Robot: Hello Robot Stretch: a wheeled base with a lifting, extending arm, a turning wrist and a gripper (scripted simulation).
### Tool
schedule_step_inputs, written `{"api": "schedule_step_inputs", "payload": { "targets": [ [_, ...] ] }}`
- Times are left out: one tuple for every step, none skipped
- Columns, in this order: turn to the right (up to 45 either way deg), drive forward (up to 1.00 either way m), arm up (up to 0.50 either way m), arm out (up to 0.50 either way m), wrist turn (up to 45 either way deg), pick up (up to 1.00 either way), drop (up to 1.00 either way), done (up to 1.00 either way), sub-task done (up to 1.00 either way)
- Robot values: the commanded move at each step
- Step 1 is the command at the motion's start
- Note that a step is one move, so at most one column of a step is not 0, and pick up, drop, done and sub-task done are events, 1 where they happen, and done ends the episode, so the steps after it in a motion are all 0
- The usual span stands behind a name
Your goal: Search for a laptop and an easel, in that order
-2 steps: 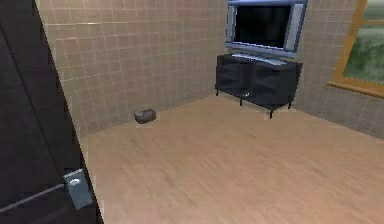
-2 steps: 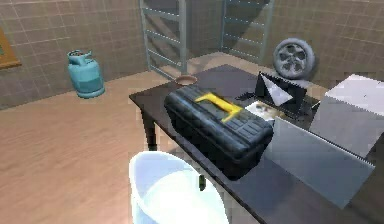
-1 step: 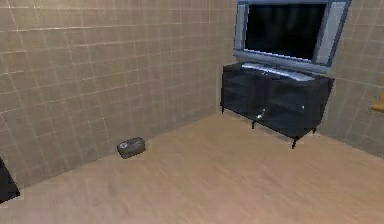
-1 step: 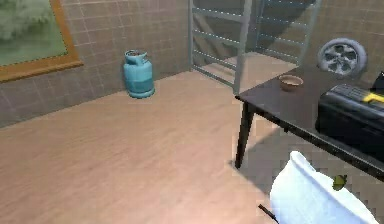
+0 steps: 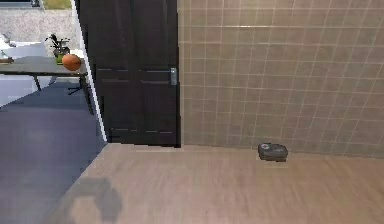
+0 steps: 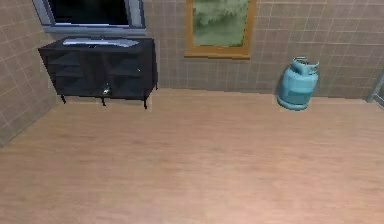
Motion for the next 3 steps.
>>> {"api": "schedule_step_inputs", "payload": {
  "targets": [
    [0.0,0.30,0.00,0.00,0.0,0.00,0.00,0.00,0.00],
    [9.0,0.00,0.00,0.00,0.0,0.00,0.00,0.00,0.00],
    [0.0,0.45,0.00,0.00,0.0,0.00,0.00,0.00,0.00]
  ]
}}
